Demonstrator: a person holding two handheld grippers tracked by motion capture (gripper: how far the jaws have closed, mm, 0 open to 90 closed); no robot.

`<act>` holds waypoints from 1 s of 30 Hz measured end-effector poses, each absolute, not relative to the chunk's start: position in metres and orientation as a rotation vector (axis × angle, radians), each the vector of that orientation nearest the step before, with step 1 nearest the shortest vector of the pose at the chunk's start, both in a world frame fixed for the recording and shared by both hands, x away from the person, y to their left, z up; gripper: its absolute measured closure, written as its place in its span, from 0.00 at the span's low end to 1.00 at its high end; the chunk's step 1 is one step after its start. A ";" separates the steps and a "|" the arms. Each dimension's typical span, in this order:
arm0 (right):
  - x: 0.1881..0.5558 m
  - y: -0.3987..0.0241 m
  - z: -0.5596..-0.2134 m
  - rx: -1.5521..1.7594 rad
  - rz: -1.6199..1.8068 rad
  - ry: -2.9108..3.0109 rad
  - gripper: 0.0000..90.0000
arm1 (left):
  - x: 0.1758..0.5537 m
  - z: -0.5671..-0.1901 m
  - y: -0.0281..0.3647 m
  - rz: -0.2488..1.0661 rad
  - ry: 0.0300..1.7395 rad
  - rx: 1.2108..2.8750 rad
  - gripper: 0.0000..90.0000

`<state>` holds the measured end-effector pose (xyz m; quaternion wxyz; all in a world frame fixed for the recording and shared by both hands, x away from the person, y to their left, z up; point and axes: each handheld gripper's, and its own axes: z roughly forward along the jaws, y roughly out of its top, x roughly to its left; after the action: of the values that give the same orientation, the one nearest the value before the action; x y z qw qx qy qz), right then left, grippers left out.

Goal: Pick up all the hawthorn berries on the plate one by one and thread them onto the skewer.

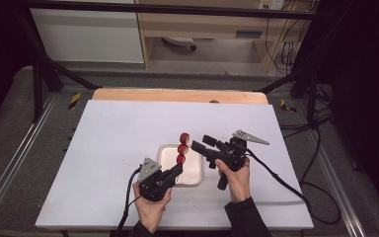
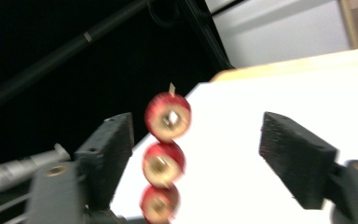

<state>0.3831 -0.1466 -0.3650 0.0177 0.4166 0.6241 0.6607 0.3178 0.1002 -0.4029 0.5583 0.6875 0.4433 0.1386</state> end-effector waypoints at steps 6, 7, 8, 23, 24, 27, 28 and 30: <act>0.385 -0.156 -0.375 1.216 1.823 2.106 0.11 | 0.323 -0.401 0.110 0.353 1.044 1.663 0.98; 0.385 -0.158 -0.377 1.203 1.786 2.132 0.09 | 0.323 -0.400 0.111 0.354 1.043 1.671 0.98; 0.385 -0.159 -0.379 1.192 1.756 2.155 0.08 | 0.324 -0.400 0.112 0.359 1.039 1.685 0.98; 0.373 -0.193 -0.419 1.074 1.369 2.355 0.03 | 0.340 -0.390 0.124 0.370 1.013 1.828 0.98; 0.371 -0.195 -0.421 1.071 1.360 2.352 0.03 | 0.341 -0.389 0.124 0.371 1.012 1.839 0.98; 0.367 -0.203 -0.425 1.068 1.330 2.355 0.02 | 0.343 -0.387 0.125 0.374 1.006 1.876 0.98; 0.365 -0.206 -0.427 1.067 1.323 2.354 0.02 | 0.343 -0.387 0.125 0.374 1.006 1.888 0.98; 0.363 -0.211 -0.430 1.065 1.292 2.353 0.02 | 0.346 -0.386 0.126 0.359 1.011 1.903 0.98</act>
<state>0.3628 -0.2112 -0.4298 0.1263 0.3657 0.8083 0.4439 0.3460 0.1264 -0.3862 0.4604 0.7734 0.4107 0.1458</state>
